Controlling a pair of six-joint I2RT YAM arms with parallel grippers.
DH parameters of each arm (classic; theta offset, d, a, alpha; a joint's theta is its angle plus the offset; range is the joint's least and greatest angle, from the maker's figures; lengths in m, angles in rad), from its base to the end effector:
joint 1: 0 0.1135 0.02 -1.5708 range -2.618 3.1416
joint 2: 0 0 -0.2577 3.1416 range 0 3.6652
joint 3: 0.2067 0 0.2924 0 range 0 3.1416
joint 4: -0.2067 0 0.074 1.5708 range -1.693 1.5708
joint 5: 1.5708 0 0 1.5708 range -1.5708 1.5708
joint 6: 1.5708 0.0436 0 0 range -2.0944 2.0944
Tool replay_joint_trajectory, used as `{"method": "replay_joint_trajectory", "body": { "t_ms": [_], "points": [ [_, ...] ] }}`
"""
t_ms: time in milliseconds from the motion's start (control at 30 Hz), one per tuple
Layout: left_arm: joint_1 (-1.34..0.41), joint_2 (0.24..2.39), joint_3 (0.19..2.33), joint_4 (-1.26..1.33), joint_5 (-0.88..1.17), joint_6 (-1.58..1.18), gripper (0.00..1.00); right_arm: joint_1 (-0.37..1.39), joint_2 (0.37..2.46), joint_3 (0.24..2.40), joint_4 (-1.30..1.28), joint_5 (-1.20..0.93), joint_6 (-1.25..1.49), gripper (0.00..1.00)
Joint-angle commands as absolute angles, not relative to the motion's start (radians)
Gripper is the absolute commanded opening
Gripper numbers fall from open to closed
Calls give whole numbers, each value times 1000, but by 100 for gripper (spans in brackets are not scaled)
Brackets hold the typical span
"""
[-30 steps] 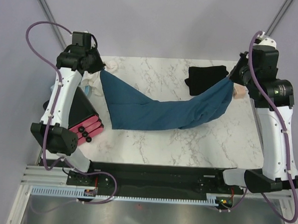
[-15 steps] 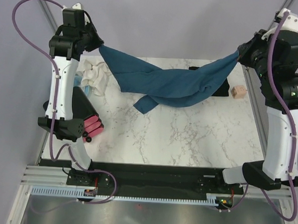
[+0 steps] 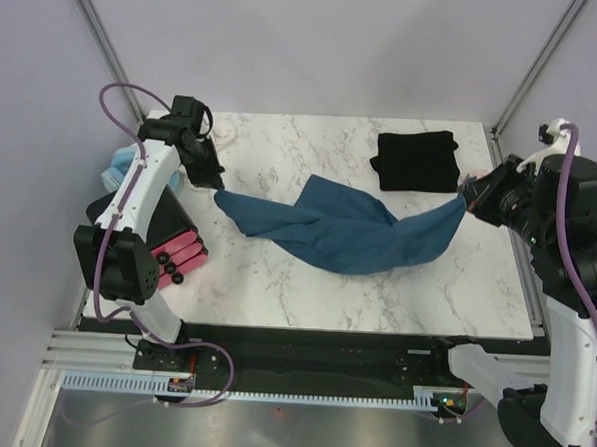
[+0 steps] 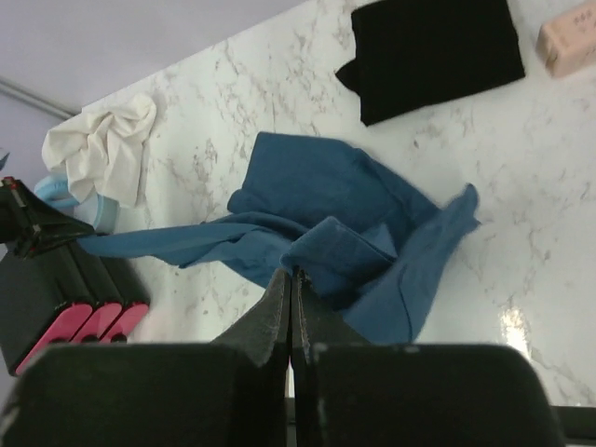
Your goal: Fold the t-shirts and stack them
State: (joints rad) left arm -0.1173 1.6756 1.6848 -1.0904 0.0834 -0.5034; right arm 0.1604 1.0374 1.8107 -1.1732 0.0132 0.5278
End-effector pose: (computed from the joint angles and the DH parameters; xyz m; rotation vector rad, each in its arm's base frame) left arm 0.3847 -0.0490 0.3288 -0.4874 2.6390 -0.3113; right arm 0.1582 0.0250 0.5325 0.3733 1.9613 0.4341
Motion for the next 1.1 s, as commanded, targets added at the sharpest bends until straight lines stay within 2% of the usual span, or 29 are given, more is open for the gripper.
{"method": "replay_joint_trajectory", "body": {
  "t_ms": [0, 100, 233, 400, 633, 800, 900, 1000, 1033, 1067],
  "points": [
    [-126, 1693, 1589, -1097, 135, -483, 18, 158, 954, 1680, -1259, -66, 621, 0],
    [-147, 1733, 1546, -1048, 100, -491, 32, 158, 934, 1641, -1276, -61, 621, 0],
    [-170, 1715, 1566, -916, 63, -482, 40, 156, 927, 1626, -1316, -55, 589, 0],
    [-175, 1732, 1615, -913, 37, -480, 43, 156, 898, 1548, -1385, -71, 580, 0],
    [-195, 1755, 1588, -917, 8, -486, 41, 158, 876, 1427, -1459, -87, 578, 0],
    [-213, 1782, 1629, -917, 3, -488, 40, 158, 847, 1313, -1445, -189, 618, 0],
    [-216, 1802, 1666, -917, 12, -489, 39, 158, 856, 1318, -1378, -164, 585, 29],
    [-221, 1822, 1692, -917, 17, -485, 38, 158, 887, 1382, -1309, -108, 563, 39],
    [-221, 1822, 1695, -917, 17, -483, 38, 158, 893, 1422, -1296, -91, 545, 51],
    [-221, 1818, 1697, -917, 15, -480, 38, 158, 900, 1434, -1270, -72, 538, 57]
  ]
}}
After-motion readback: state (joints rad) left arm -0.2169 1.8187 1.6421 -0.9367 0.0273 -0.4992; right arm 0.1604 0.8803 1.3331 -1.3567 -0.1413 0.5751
